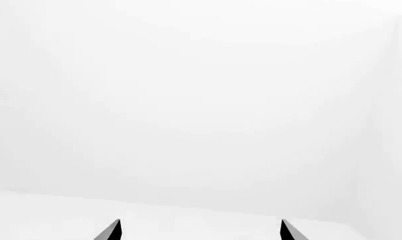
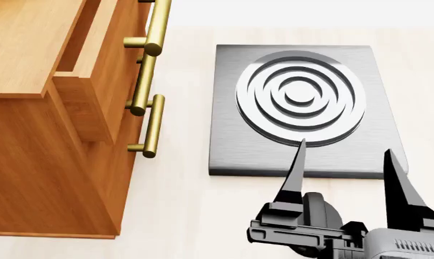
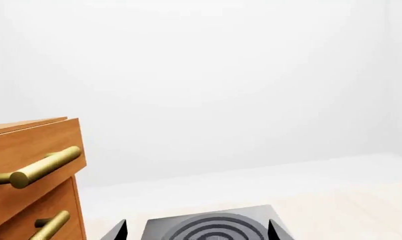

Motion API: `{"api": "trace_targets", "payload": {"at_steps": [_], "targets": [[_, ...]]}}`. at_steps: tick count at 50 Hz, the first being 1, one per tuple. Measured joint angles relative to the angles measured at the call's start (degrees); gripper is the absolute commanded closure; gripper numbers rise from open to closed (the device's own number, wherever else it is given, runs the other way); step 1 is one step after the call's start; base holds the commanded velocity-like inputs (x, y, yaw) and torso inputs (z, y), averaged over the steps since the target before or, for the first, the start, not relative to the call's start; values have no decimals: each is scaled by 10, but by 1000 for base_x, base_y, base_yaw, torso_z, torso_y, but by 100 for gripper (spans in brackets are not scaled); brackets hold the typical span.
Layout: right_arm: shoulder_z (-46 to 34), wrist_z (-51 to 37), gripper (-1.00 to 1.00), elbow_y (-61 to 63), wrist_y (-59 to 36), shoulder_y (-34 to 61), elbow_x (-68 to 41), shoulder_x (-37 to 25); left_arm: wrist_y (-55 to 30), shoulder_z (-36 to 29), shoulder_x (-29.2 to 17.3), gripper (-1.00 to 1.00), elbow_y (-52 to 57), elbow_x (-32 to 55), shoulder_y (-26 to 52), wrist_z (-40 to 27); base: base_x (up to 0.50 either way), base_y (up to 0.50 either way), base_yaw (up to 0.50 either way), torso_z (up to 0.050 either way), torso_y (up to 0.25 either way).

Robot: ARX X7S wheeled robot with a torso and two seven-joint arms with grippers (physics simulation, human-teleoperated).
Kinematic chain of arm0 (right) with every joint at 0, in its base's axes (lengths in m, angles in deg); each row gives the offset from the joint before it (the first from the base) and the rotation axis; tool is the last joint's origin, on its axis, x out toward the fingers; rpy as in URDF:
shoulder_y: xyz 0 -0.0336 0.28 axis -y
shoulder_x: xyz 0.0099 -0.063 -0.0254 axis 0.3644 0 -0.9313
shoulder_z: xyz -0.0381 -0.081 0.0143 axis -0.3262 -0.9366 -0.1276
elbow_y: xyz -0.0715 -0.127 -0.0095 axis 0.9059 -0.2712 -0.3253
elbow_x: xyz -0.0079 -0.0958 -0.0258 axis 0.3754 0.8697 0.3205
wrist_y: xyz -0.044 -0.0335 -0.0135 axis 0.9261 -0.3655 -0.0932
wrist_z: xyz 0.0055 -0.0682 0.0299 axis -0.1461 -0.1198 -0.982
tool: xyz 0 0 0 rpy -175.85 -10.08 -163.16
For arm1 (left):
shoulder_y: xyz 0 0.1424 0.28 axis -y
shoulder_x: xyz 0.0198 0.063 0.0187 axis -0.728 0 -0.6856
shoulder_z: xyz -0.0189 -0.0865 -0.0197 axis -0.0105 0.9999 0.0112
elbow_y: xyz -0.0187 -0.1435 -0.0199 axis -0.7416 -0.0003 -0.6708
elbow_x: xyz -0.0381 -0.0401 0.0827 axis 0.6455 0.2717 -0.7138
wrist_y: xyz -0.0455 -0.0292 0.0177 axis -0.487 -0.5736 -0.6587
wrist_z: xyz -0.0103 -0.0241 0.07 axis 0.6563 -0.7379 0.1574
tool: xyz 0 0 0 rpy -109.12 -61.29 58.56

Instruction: Pick the akita bowl on the wooden cabinet and place it on the plate.

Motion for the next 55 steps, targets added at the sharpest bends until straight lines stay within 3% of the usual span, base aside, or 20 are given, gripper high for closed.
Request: {"api": "trace_targets", "payload": {"at_steps": [14, 29, 42, 55], "targets": [[-2, 2, -100, -19, 8, 0, 0, 2, -45, 126, -1, -100, -57, -181, 28, 27, 0, 0, 0, 0, 0], [-3, 1, -100, -22, 10, -1, -3, 1, -91, 166, -20, -100, -71, -277, 67, 27, 0, 0, 0, 0, 0], [-5, 1, -100, -26, 12, 1, -4, 0, -186, 259, -45, -100, -74, -260, 97, -24, 0, 0, 0, 0, 0], [-9, 2, -100, -30, 16, 1, -5, 1, -291, 226, -62, -100, -42, -166, 107, -88, 0, 0, 0, 0, 0]]}}
